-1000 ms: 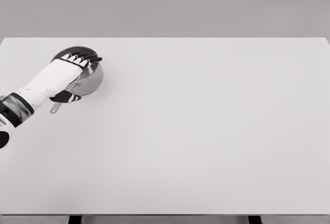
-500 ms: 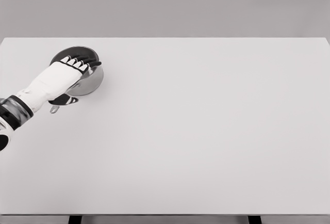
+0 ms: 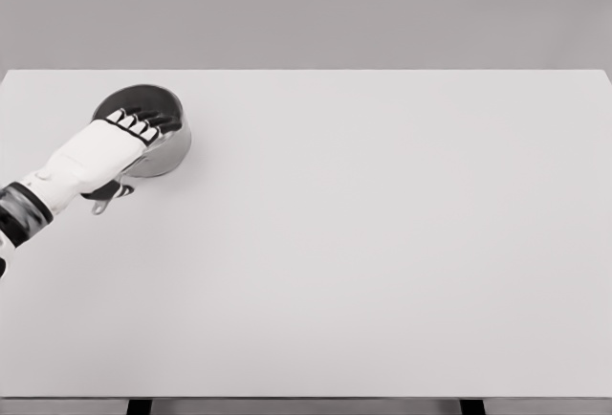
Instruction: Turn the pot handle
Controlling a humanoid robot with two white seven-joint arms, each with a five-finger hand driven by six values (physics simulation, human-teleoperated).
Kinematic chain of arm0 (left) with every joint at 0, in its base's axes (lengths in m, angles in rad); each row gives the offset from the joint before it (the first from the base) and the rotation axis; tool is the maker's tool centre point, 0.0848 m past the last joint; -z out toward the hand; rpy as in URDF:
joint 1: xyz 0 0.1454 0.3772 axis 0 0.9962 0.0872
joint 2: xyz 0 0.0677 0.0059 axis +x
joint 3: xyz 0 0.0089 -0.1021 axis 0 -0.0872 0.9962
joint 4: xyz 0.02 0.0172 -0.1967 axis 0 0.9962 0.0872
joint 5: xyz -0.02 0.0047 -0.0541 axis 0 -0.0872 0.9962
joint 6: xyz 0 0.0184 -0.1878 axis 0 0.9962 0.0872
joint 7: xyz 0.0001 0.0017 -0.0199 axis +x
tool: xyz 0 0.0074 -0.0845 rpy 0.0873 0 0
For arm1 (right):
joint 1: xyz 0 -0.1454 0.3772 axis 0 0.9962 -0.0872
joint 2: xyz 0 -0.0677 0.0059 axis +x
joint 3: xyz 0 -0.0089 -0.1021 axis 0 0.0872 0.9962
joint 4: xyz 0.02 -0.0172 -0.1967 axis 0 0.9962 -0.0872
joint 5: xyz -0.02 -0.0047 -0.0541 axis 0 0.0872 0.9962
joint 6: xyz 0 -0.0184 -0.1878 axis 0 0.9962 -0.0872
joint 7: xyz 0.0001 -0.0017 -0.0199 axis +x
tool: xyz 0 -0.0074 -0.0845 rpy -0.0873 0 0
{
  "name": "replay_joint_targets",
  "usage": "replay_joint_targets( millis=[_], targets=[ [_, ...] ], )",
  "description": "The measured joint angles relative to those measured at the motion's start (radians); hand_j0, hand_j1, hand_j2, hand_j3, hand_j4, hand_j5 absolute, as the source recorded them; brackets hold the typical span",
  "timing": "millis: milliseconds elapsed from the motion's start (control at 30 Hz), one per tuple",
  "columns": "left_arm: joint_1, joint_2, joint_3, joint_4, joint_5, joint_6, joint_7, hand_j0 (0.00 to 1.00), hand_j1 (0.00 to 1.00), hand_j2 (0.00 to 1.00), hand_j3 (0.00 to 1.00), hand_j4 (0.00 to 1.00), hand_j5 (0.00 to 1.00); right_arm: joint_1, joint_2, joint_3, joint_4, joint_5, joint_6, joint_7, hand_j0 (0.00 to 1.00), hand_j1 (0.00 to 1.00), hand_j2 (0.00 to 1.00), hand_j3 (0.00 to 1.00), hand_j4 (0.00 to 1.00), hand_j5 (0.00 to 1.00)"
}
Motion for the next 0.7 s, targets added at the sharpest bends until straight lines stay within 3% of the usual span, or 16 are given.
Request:
replay_joint_targets(
  millis=[567,700],
  targets=[
    [0.003,0.040,0.008,0.000,-0.052,-0.022,0.000,1.00,1.00,1.00,1.00,1.00,1.00,0.000,0.000,0.000,0.000,0.000,0.000,0.000,1.00,1.00,1.00,1.00,1.00,1.00],
    [0.038,0.055,0.041,0.000,-0.054,-0.041,0.002,1.00,1.00,1.00,1.00,1.00,1.00,0.000,0.000,0.000,0.000,0.000,0.000,0.000,1.00,1.00,1.00,1.00,1.00,1.00]
  ],
)
